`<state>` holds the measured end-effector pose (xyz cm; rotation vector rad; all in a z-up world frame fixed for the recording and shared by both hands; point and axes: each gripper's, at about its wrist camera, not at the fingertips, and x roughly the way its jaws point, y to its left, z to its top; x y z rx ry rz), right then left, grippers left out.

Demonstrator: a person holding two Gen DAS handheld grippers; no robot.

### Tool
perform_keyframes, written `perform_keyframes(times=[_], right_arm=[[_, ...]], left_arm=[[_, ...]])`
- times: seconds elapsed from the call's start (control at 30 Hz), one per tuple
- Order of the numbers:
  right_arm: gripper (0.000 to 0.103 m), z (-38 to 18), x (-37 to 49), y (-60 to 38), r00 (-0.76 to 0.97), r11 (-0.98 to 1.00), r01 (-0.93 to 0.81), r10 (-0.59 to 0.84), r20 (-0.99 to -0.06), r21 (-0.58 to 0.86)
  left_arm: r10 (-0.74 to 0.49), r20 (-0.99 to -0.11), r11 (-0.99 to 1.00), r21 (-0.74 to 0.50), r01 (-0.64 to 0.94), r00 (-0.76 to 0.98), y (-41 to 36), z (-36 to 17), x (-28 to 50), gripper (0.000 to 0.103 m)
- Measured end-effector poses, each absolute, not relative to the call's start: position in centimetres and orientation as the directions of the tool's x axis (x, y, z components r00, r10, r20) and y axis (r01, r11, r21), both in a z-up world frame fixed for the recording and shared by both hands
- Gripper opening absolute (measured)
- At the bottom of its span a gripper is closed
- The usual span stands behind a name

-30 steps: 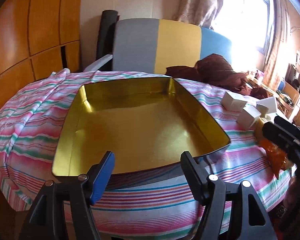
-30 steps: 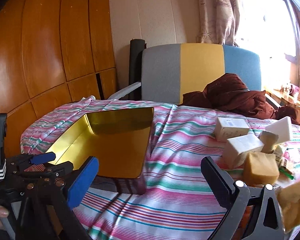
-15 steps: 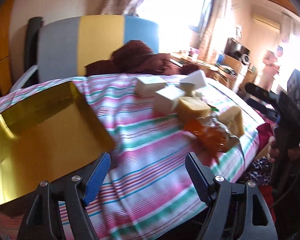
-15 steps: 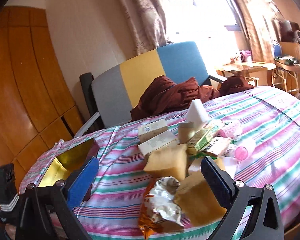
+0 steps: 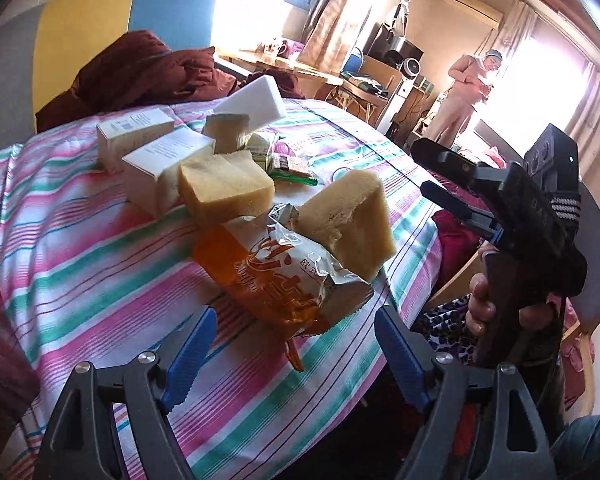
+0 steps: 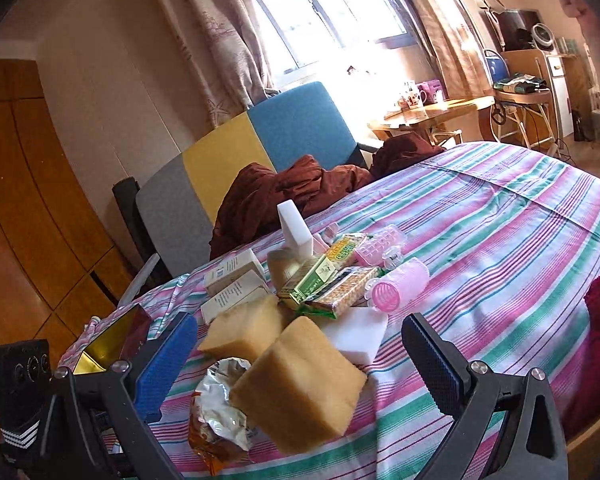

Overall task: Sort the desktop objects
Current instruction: 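Move both tools from the gold tray toward the pile of items, then grasp the orange snack bag with the left tool while the right tool grasps a yellow sponge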

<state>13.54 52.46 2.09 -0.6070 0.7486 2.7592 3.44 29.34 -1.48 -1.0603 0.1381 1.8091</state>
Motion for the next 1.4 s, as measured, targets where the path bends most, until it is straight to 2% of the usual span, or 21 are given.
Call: perform_keyframes(times=[0.17,0.43,0.57,0.83,1.07,1.2,1.3,1.4], right_arm=[[0.103,0.7,13.7,53.5,-0.89,-0.829,-0.318,0.092,-0.447,0.461],[0.103,-0.1,14.0,53.6,-0.895,-0.833,-0.302,0.081,-0.439,0.464],[0.103,0.2,14.1,53.2,-0.898,-0.859,-0.28,0.077,-0.433,0.428],[0.103,-0.3,14.5,53.1,-0.898,-0.889,-0.189,-0.014,-0.439,0.416],[0.103,-1.4,14.8,52.4,-0.871,-0.906,-0.216,0.011,-0.492,0.363],[0.102,-1.4,14.5,50.9,-0.864,-0.944,-0.209,0.057,-0.5,0.254],[0.097,-1.5,14.1,49.4,-0.861,-0.975,-0.188,0.104,-0.499,0.121],[0.09,-2.1,13.4,49.2,-0.844,-0.98,-0.183,0.115,-0.524,0.081]], left_arm=[[0.688,-0.721,-0.543,-0.438,-0.717,-0.081,30.2,-2.8,2.1,0.084],[0.758,-0.649,-0.539,-0.674,-0.505,0.058,30.4,-4.9,-0.8,0.087],[0.775,-0.624,-0.532,-0.73,-0.429,0.102,31.3,-6.1,-1.4,0.087],[0.76,-0.641,-0.567,-0.736,-0.37,0.109,32.4,-8.5,-1.8,0.087],[0.754,-0.652,-0.575,-0.716,-0.396,0.083,32.2,-8.2,-1.4,0.081],[0.748,-0.66,-0.578,-0.695,-0.427,0.062,32.3,-7.8,-1.3,0.078],[0.741,-0.67,-0.581,-0.674,-0.456,0.047,32.6,-7.4,-1.2,0.077],[0.741,-0.671,-0.573,-0.658,-0.489,0.033,33.3,-6.8,-1.2,0.073]])
